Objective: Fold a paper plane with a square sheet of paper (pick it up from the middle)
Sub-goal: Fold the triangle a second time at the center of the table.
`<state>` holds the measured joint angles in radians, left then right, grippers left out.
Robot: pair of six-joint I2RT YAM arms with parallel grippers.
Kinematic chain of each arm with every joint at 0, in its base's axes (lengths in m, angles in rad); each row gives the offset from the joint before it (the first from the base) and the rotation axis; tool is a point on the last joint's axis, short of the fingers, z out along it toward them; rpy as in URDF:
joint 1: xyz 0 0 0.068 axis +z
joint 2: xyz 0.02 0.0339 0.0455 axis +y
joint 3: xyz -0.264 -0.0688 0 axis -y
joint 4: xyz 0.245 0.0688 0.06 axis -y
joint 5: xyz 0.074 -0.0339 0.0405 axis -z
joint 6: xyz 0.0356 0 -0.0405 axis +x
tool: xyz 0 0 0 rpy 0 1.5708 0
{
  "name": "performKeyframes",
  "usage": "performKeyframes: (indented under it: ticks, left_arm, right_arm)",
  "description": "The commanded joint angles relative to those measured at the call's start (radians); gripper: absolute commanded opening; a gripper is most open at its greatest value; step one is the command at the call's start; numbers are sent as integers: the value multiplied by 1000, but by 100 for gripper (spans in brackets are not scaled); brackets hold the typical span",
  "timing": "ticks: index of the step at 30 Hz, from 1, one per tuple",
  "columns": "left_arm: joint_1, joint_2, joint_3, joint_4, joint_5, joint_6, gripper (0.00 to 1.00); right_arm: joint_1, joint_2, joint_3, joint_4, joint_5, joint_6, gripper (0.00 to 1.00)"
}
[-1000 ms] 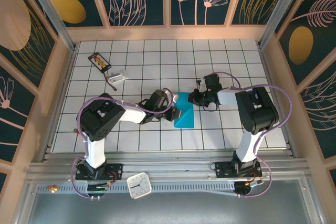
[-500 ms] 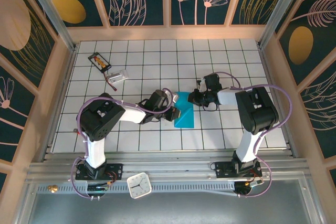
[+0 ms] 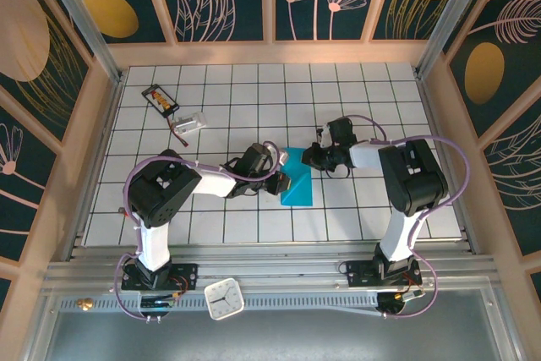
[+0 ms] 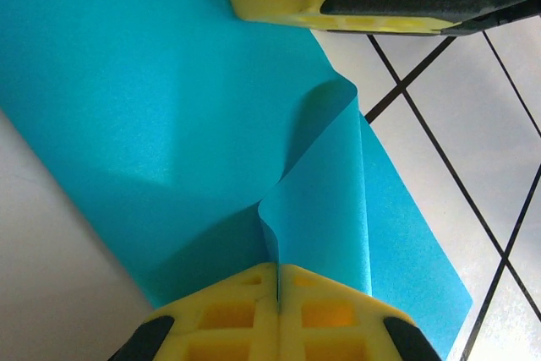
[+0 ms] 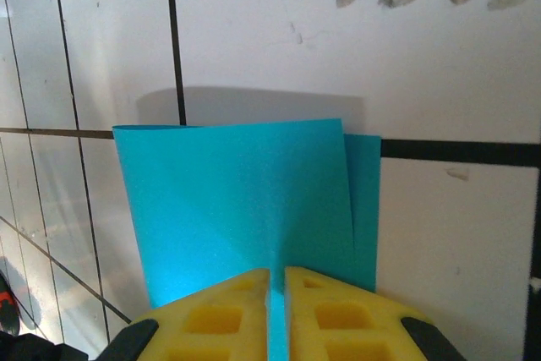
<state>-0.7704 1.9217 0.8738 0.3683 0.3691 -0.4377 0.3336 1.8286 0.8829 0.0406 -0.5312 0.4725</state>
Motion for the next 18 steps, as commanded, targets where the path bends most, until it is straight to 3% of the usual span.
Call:
performKeyframes:
  ticks: [1, 7, 13, 18]
  left_arm:
    - [6, 44, 20, -95, -41, 27, 0]
    - [7, 54, 21, -112, -44, 25, 0]
    - [7, 57, 25, -114, -38, 21, 0]
    - [11, 75, 37, -118, -10, 10, 0]
  right_arm:
    - [-1, 21, 29, -58, 13, -32, 17]
    - [-8, -69, 55, -82, -16, -25, 21]
    - [-4, -214, -47, -69, -19, 27, 22]
    - [62, -384, -224, -3, 10, 130, 13]
